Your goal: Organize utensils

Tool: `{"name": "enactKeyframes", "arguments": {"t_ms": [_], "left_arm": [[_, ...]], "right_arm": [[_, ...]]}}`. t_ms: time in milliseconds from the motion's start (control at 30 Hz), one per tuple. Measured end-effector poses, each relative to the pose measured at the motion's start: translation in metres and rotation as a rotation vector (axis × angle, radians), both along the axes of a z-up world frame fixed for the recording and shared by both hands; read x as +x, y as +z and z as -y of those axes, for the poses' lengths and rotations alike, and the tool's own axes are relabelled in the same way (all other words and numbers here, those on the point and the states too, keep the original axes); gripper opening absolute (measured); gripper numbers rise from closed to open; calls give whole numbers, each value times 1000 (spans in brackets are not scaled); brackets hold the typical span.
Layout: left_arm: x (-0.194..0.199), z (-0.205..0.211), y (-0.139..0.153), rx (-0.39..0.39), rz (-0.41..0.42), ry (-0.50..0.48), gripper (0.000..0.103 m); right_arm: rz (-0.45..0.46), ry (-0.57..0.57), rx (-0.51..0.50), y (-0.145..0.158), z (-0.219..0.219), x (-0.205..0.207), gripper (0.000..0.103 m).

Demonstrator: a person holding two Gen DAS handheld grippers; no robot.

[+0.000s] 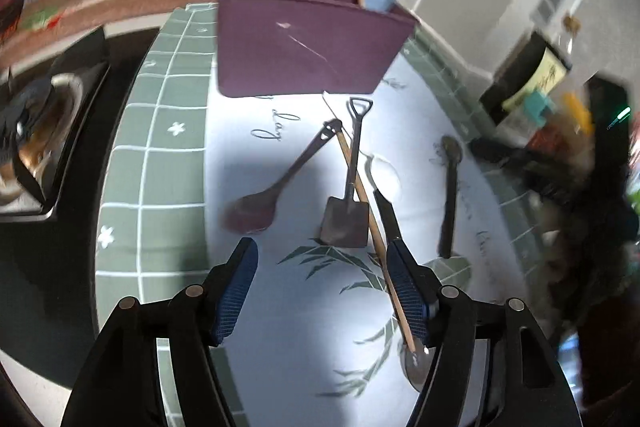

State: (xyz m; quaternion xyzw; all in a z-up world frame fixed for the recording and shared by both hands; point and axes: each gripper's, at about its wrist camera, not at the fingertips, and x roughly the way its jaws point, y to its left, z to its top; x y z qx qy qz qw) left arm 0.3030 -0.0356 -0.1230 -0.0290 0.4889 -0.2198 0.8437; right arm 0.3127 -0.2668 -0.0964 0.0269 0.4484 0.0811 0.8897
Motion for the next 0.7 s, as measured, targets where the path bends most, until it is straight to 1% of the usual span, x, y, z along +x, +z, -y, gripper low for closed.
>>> {"name": "enactKeyframes", "arguments": {"t_ms": [67, 133, 200, 300, 400, 433, 500, 533, 633, 700], "left_arm": [[-2, 12, 0, 35, 55, 13, 67], [-3, 22, -3, 74, 80, 33, 66], [-2, 28, -6, 91, 85, 51, 58], [2, 30, -9, 39, 60, 59, 57], [4, 33, -11, 31, 50, 72, 56], [3, 33, -12, 28, 45, 80, 55], [5, 34, -16, 34, 33, 102, 45], [6, 34, -17, 44, 27, 121, 43], [7, 32, -20, 30, 16, 149, 42], [6, 34, -20, 6, 13, 143, 42]], "right_arm": [[22, -56, 20, 7, 12, -12, 23], [31, -103, 39, 10, 20, -19, 23], [34, -135, 50, 11, 26, -27, 24], [29, -145, 51, 8, 30, -38, 24], [23, -144, 34, 4, 30, -46, 24], [21, -145, 33, 3, 29, -46, 24], [16, -145, 37, 1, 31, -50, 24], [13, -149, 40, -1, 31, -52, 24], [13, -152, 44, -2, 33, -55, 24], [12, -149, 46, -2, 33, -58, 24]]}}
